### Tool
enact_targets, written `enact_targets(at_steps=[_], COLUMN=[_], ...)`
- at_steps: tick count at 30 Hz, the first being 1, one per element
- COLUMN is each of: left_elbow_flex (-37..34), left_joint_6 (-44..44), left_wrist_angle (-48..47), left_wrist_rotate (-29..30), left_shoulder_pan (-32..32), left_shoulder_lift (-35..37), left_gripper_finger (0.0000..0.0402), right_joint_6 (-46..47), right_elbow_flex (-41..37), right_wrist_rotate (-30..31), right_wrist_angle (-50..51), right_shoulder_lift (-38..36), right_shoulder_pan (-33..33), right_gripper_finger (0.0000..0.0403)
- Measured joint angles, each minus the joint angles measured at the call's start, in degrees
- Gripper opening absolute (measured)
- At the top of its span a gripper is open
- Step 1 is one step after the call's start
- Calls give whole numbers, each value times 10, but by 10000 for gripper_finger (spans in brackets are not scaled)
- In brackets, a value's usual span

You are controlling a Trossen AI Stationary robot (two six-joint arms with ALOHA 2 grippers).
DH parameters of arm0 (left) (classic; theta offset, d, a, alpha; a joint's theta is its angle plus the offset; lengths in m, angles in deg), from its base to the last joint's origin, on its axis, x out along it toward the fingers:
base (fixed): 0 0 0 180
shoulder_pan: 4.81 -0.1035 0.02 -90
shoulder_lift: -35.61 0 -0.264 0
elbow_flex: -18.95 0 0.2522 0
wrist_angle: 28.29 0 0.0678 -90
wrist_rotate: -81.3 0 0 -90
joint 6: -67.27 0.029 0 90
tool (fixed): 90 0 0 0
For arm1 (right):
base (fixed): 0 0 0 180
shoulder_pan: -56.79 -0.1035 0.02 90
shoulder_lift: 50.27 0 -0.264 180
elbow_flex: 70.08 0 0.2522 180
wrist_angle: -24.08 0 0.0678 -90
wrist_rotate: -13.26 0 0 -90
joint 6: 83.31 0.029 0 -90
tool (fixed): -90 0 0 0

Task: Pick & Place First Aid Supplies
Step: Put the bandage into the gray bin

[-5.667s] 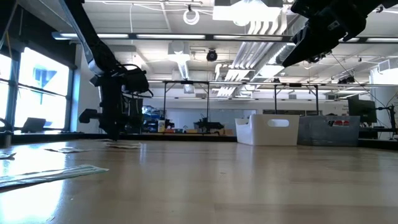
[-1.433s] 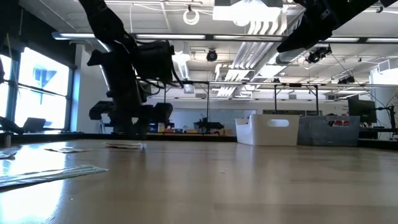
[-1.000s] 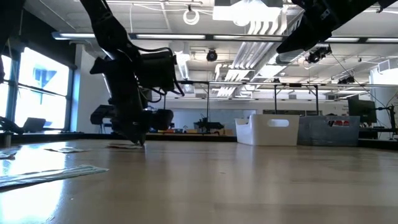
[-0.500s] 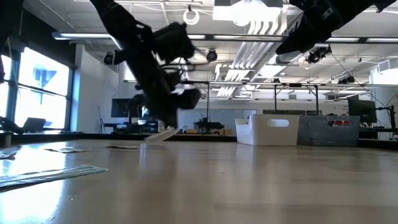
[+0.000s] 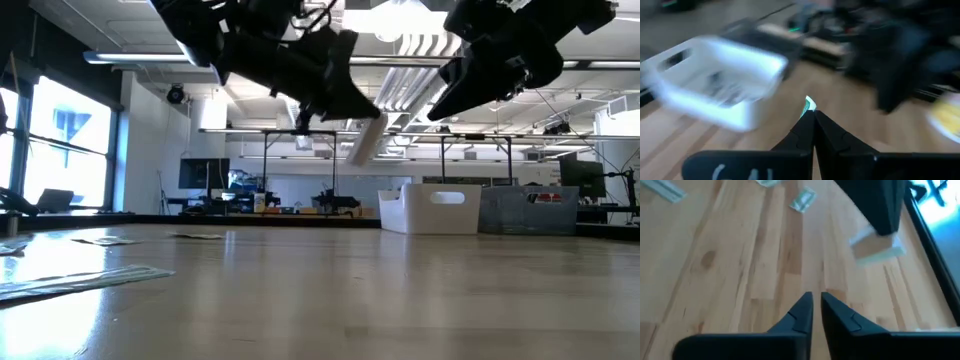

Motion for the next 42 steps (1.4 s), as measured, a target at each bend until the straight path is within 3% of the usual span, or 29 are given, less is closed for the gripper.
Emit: enact_targets(at_steps=[6,12,18,28,38,42], left_elbow_flex=[0,0,0,0,0,0], left_joint_6=[67,93,110,128,120,117], left_wrist_angle=[33,39,95,134,141,136], left_wrist_rotate=[-111,-126,-119,-138,-147,-169], left_shoulder_pan=[6,20,23,23,23,23], left_shoulder_lift=[0,0,-5,-6,-6,-6], left_gripper_finger=[0,0,0,0,1,2], right_joint_6=[-50,-54,-31,-24,-28,-25], right_elbow_flex=[0,0,0,0,0,0], right_wrist_rotate=[12,56,-76,-75,-83,-63], right_wrist_angle=[-66,-85,-100,-159,-166,-162], right_shoulder_lift=[10,10,10,10,10,10], right_shoulder_pan=[0,4,15,15,16,15], right_gripper_finger=[96,144,155,125,12,10])
